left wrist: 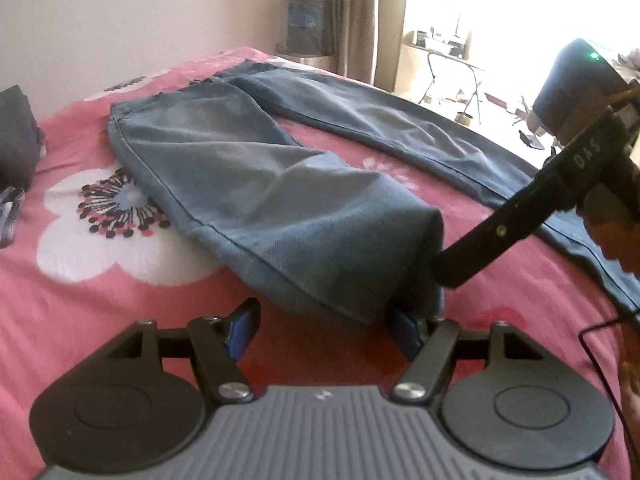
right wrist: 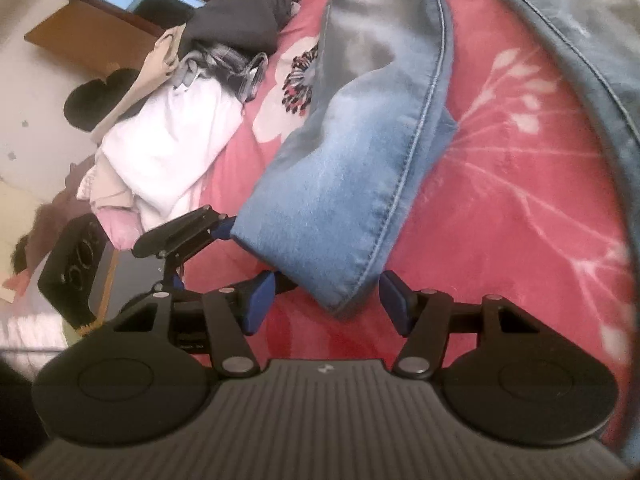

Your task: Fold clothes

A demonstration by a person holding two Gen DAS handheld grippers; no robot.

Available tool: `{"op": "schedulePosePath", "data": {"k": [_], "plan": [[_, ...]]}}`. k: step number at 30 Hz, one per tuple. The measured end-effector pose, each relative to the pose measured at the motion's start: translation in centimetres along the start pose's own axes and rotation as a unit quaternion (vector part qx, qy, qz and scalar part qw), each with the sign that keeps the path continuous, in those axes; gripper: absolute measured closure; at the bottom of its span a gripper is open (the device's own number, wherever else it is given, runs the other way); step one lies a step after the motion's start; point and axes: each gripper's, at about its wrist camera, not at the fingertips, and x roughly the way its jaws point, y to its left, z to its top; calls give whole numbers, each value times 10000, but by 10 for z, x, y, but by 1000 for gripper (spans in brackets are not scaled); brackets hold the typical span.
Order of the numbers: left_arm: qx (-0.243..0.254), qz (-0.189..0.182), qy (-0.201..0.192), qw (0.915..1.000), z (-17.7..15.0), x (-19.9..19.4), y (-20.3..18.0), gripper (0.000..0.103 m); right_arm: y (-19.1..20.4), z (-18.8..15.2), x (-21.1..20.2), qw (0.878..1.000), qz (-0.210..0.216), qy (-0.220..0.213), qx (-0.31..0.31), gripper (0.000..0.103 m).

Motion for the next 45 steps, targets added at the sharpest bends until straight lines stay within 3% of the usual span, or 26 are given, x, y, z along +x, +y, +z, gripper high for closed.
{"op": "schedulePosePath", "data": {"k": [1,6,9,13,16,20,24,26,29,32,34,36,38,41,45], "plan": [[-11,27,-43,10000,2,0,0,37,1,1,3,10000,4,1,-13,46],[8,58,-405,9992,22,-9,4,46,9,11,2,9995,-11,-102,-290,74],[-6,22,-615,9981,36,-14,9,50,14,18,-3,9986,109,-298,-416,84],[-274,92,-800,9964,57,-9,26,51,18,41,-6,9969,248,-537,-516,87],[-758,122,-913,9929,74,-3,44,49,14,63,-5,9955,397,-758,-402,88],[-1550,146,-993,9828,89,7,71,32,-1,98,4,9929,481,-1088,-41,88],[-2121,127,-869,9733,87,15,93,31,-31,133,20,9890,421,-1311,545,89],[-2223,36,-649,9728,81,23,95,31,-49,144,30,9866,408,-1333,851,88],[-2121,-58,-297,9768,67,35,87,31,-79,151,44,9793,531,-1307,1449,88],[-2049,-198,-79,9786,56,48,78,31,-106,143,50,9636,1021,-1315,2091,87],[-1894,-277,-53,9815,53,54,71,31,-111,134,46,9579,1263,-1326,2210,81],[-1586,-286,-56,9869,53,59,63,31,-106,124,36,9587,1383,-1411,2046,59],[-1257,-240,-65,9918,54,62,54,31,-95,115,22,9636,1328,-1539,1736,53],[-732,-136,-129,9971,55,66,39,32,-73,101,-2,9732,1074,-1732,1065,51],[97,131,-164,9997,54,77,19,32,-38,74,-7,9841,202,-1762,-121,51]]}}
